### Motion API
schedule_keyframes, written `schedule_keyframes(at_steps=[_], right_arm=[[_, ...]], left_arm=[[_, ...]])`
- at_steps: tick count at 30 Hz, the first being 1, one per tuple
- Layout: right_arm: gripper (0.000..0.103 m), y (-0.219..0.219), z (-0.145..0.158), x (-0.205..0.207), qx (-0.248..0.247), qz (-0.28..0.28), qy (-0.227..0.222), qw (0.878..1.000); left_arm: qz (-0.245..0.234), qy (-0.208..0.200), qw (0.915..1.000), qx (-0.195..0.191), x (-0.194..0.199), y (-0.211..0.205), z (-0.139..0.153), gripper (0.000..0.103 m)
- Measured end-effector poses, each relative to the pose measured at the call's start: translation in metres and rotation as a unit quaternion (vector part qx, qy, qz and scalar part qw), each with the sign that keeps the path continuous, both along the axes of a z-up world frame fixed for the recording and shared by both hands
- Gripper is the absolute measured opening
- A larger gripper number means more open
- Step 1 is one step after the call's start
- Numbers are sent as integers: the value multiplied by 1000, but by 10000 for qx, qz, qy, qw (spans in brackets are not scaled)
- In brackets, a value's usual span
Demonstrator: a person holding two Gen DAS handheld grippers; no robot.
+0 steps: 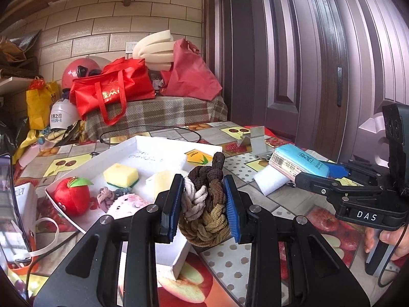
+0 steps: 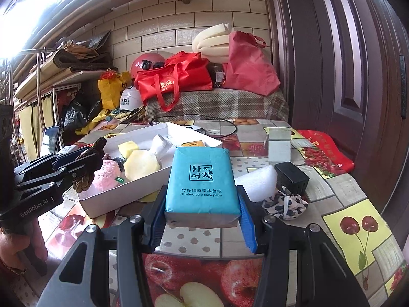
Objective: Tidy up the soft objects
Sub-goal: 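Carry the rope knot over the tray with the left gripper while the right carries the blue tissue pack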
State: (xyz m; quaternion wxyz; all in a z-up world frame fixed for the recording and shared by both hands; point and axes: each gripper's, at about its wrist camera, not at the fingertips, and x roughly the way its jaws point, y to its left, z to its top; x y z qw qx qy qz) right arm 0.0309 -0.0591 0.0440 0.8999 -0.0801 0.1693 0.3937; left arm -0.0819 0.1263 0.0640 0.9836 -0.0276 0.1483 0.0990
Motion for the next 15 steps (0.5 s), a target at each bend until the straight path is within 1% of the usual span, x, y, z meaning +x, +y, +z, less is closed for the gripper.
schedule_keyframes(at_steps=[5, 9, 12, 15], right_arm=[[50, 22, -1, -1, -99, 136, -67, 9998], [50, 37, 0, -7, -128, 239, -228, 9994], [50, 49, -1, -6, -112, 309, -191, 9993], [50, 63, 0, -3, -96, 350, -141, 9992]], left_arm=[[230, 16, 9997, -25, 3, 18, -1, 31], [419, 33, 9991, -71, 6, 34, -2, 31], [623, 1, 9980, -80, 8, 50, -3, 31], [941, -68, 9954, -148, 9, 71, -4, 31]])
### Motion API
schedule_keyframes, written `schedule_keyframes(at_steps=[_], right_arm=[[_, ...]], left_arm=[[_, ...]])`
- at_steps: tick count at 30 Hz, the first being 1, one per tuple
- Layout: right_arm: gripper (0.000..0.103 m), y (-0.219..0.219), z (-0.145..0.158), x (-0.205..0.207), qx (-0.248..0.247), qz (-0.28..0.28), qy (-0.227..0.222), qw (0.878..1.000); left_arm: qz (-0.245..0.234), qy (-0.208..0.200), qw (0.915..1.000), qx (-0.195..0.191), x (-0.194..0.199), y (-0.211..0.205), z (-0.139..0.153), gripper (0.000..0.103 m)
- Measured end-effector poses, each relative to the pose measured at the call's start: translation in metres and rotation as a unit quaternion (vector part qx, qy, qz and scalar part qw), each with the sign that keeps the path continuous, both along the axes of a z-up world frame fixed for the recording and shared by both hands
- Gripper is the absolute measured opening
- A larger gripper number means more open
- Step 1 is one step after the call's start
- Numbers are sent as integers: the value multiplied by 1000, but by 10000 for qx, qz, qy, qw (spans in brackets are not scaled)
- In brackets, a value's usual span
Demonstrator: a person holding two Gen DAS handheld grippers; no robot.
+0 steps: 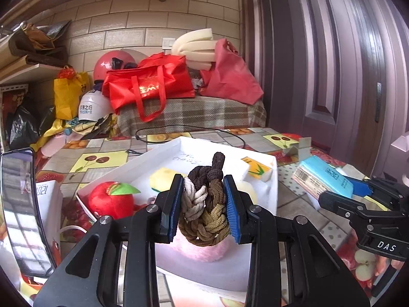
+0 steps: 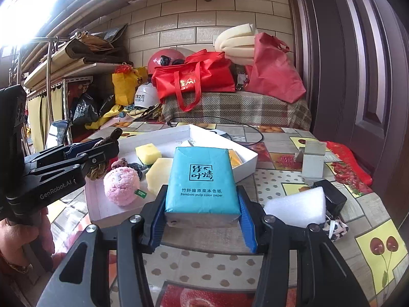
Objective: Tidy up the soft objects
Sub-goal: 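Carry the rope knot over the tray with the left gripper while the right carries the blue tissue pack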
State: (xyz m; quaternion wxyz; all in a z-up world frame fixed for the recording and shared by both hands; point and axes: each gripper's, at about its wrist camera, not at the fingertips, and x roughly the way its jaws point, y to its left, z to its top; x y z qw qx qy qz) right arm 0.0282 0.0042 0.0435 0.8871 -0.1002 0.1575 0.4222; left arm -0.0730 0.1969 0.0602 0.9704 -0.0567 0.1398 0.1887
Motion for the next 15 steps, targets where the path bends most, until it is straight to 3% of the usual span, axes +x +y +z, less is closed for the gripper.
schedule_keyframes(at_steps=[8, 15], right_arm=[[50, 53, -1, 8, -77, 287, 97, 9995], [50, 111, -13, 8, -808, 914, 197, 9923]], left_arm=[[525, 28, 9979, -384, 18, 47, -3, 31], [706, 131, 9959, -551, 31, 64, -5, 31]])
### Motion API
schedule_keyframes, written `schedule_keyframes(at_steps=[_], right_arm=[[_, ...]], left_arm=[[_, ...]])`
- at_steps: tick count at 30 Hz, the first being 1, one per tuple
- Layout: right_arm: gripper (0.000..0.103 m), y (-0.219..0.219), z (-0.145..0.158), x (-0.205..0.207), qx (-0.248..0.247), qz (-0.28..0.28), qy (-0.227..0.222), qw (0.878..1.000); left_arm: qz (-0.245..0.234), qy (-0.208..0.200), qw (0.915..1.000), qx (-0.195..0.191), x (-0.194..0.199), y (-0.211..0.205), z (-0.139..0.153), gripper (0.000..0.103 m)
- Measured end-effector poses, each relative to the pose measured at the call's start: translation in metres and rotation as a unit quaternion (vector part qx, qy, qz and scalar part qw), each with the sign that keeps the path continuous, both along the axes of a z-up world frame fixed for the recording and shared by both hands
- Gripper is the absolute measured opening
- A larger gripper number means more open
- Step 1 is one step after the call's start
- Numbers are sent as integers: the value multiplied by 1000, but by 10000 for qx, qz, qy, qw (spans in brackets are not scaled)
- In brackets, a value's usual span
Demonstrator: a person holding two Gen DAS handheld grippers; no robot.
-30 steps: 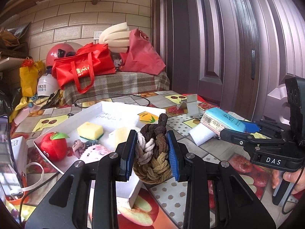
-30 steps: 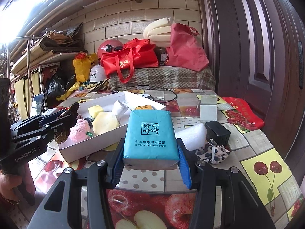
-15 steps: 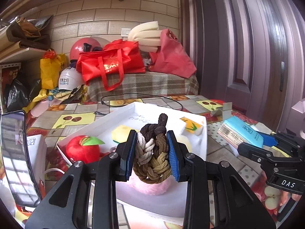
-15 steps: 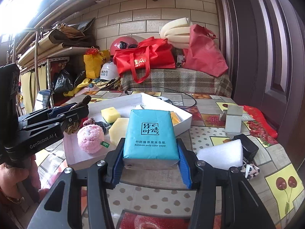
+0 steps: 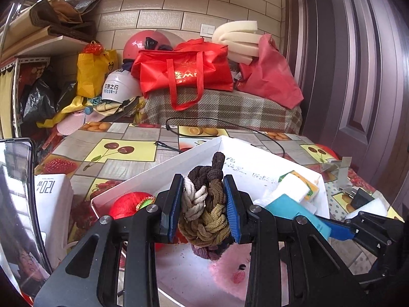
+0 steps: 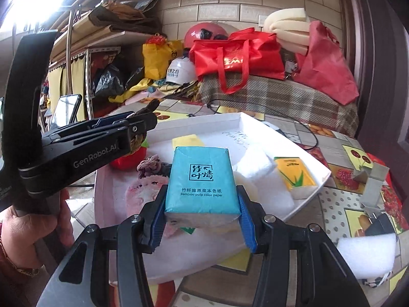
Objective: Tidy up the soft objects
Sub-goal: 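Carry the rope knot over the tray with the left gripper while the right carries the blue tissue pack, then release the rope knot into the tray with the left gripper while the right releases the tissue pack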
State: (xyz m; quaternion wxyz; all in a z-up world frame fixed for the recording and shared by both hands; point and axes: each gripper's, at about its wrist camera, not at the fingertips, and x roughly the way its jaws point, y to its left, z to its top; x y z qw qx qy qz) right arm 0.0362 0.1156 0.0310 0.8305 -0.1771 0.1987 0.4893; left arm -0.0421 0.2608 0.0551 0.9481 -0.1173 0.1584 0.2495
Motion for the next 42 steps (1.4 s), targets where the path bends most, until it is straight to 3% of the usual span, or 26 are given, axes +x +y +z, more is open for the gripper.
schedule_keyframes(at_steps=[3, 6, 10, 14, 17, 18, 19, 21, 23, 42], right_arm=[[50, 20, -6, 10, -296, 149, 147, 9993], [50, 32, -6, 20, -383, -51, -207, 9990], [50, 34, -3, 42, -244, -525, -212, 9981], [50, 29, 0, 40, -98, -606, -256, 9978], [52, 27, 1, 40, -89, -671, -288, 9973], [65, 27, 1, 40, -71, -677, -276, 9973], [88, 27, 2, 41, -41, -689, -277, 9972], [103, 26, 3, 42, -9, -756, -291, 9967], [103, 28, 3, 42, -23, -755, -309, 9967], [103, 25, 5, 42, 73, -935, -394, 9948]], left_arm=[[5, 112, 9999, 17, 7, 1, 0, 31], [9, 210, 9997, 125, 13, -1, 0, 31], [1, 371, 9991, 217, 22, -3, -1, 32], [48, 461, 9987, 215, 26, -1, -3, 34], [132, 470, 9984, 302, 25, -4, -3, 52], [190, 453, 9980, 386, 24, -6, -2, 67], [223, 427, 9977, 479, 23, -9, -1, 80], [231, 357, 9969, 662, 20, -16, 0, 91], [306, 304, 9962, 763, 18, -18, 2, 102], [366, 52, 9973, 640, 10, -12, 6, 103]])
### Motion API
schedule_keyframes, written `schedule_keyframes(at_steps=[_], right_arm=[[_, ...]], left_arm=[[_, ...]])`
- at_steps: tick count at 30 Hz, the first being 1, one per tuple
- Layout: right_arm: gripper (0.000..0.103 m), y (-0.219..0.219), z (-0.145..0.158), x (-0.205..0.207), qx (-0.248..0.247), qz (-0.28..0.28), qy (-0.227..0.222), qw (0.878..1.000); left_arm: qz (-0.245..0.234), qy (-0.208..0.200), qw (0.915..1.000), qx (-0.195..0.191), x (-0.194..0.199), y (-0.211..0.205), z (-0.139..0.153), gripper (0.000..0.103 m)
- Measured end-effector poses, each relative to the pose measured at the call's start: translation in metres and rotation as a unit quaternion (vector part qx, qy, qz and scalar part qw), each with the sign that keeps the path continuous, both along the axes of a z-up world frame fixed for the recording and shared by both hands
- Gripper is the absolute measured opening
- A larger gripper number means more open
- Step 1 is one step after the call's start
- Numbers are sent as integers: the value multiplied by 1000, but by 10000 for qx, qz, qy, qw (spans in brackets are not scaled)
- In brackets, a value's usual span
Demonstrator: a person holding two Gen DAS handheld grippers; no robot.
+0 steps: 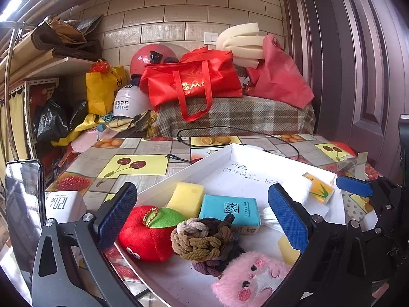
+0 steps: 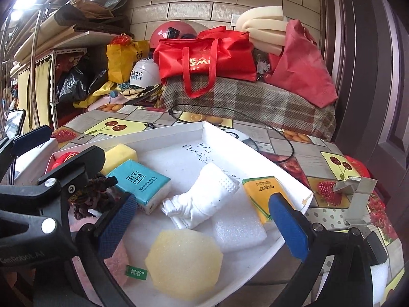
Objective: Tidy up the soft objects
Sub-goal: 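Release the rope knot into the tray with the left gripper while the right releases the tissue pack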
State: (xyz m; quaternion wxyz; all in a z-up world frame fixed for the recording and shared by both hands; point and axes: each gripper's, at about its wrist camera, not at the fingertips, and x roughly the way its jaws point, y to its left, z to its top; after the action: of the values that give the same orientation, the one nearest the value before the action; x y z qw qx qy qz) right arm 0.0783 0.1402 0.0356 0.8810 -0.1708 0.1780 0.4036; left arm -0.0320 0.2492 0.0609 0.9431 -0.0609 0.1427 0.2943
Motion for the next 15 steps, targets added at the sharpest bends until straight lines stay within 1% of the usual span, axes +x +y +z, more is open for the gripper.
schedule_keyframes(at_steps=[3, 6, 9, 11, 13, 15], right_arm=[[103, -2, 1, 0, 56, -27, -18, 10000], [103, -11, 4, -3, 281, -104, -132, 9995], [103, -27, 10, -10, 653, -307, -366, 9967], [103, -39, 11, -16, 773, -446, -461, 9949], [103, -54, 14, -25, 909, -554, -621, 9924], [103, -73, 17, -35, 1044, -711, -789, 9889]], left_arm=[[-32, -100, 9999, 57, -4, -3, 1, 103], [-99, -250, 9996, 105, -9, -6, 3, 103], [-235, -382, 9990, -40, -15, -6, 3, 103], [-306, -445, 9984, -170, -19, -7, 3, 103], [-475, -553, 9968, -322, -24, -11, 3, 103], [-614, -572, 9955, -430, -26, -17, 3, 103]])
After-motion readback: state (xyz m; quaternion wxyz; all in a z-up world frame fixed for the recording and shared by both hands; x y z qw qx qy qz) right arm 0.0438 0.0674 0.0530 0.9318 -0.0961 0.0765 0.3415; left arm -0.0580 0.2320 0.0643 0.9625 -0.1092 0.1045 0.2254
